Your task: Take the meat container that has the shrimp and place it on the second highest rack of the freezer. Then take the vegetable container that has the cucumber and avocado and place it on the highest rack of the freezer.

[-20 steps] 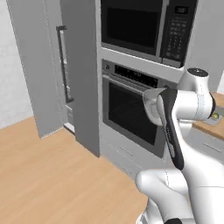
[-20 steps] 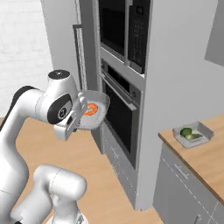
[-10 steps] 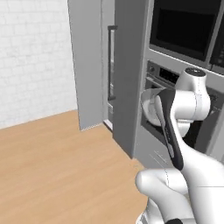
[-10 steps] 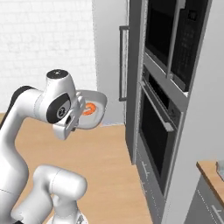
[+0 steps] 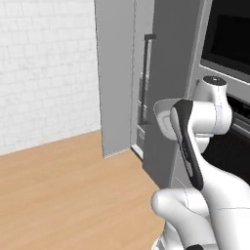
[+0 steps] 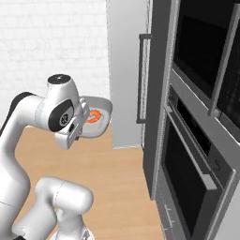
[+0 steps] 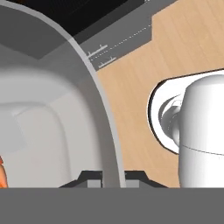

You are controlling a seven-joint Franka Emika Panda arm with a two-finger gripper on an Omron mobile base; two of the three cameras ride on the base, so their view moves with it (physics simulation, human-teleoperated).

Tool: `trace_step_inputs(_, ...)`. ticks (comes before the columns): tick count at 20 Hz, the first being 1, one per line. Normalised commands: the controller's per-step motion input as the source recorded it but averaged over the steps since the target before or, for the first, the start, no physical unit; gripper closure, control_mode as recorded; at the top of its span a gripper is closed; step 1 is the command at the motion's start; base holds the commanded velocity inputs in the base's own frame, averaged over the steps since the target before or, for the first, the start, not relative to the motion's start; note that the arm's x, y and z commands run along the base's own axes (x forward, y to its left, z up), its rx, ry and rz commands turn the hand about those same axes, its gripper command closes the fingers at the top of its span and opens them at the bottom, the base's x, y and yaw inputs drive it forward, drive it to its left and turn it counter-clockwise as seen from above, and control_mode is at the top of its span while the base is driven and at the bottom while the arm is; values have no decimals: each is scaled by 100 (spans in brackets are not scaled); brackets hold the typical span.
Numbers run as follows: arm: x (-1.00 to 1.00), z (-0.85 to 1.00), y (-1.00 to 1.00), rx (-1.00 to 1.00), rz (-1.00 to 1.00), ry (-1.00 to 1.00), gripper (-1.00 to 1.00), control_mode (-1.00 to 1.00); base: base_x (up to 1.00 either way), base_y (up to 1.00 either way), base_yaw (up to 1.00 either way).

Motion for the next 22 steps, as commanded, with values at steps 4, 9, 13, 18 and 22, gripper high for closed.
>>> trace_step_inputs(4, 0, 0, 0, 0, 0, 0, 100, 100, 94, 11, 0)
trace_step_inputs(9, 0, 0, 0, 0, 0, 0, 100, 100, 91, 0, 0)
trace_step_inputs(13, 0, 0, 0, 0, 0, 0, 100, 100, 83, 4, -3)
trace_step_inputs(18, 0, 0, 0, 0, 0, 0, 100, 100, 68, 18, -14)
trace_step_inputs(22, 0, 0, 0, 0, 0, 0, 100, 100, 50, 26, -29)
